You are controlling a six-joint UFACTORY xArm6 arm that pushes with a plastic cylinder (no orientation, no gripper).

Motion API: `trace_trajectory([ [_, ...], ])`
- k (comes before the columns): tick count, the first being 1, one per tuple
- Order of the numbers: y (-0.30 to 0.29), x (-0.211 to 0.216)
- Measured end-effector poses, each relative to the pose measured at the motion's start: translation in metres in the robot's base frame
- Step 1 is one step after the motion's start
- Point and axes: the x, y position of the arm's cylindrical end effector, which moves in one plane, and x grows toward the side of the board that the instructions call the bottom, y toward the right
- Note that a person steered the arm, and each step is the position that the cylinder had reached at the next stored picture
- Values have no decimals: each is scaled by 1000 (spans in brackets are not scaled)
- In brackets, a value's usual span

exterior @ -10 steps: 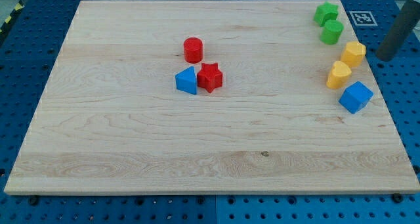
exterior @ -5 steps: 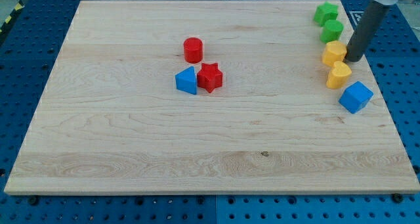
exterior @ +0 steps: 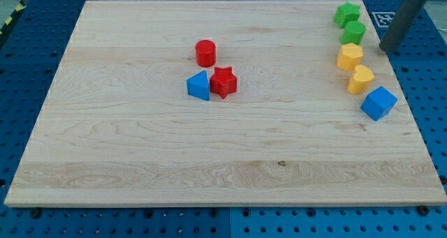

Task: Slightly push the green blocks and hexagon to the left

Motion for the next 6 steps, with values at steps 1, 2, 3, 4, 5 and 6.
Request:
trace_trajectory([
  [1, 0, -26],
  [2, 0, -26],
  [3, -11, -26],
  [4, -27, -26],
  [5, -36, -26],
  [6, -40, -26],
])
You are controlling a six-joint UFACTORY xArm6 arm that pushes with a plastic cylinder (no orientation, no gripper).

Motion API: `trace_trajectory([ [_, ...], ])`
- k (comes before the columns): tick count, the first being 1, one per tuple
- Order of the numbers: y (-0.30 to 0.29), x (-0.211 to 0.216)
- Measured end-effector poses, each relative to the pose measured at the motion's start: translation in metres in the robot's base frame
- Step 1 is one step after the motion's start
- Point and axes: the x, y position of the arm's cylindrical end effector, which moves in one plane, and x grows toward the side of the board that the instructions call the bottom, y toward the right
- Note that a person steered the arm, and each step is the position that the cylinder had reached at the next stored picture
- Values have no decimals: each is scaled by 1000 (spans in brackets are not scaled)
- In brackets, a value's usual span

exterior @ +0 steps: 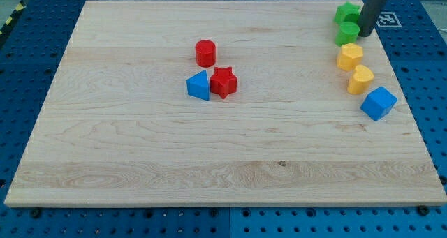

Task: Slightly push the green blocks and hexagon to the left

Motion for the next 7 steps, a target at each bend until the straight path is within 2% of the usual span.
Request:
trace_trajectory([
  [2, -10, 0],
  [4, 38, -5],
  [5, 38, -45],
  [7, 32, -58],
])
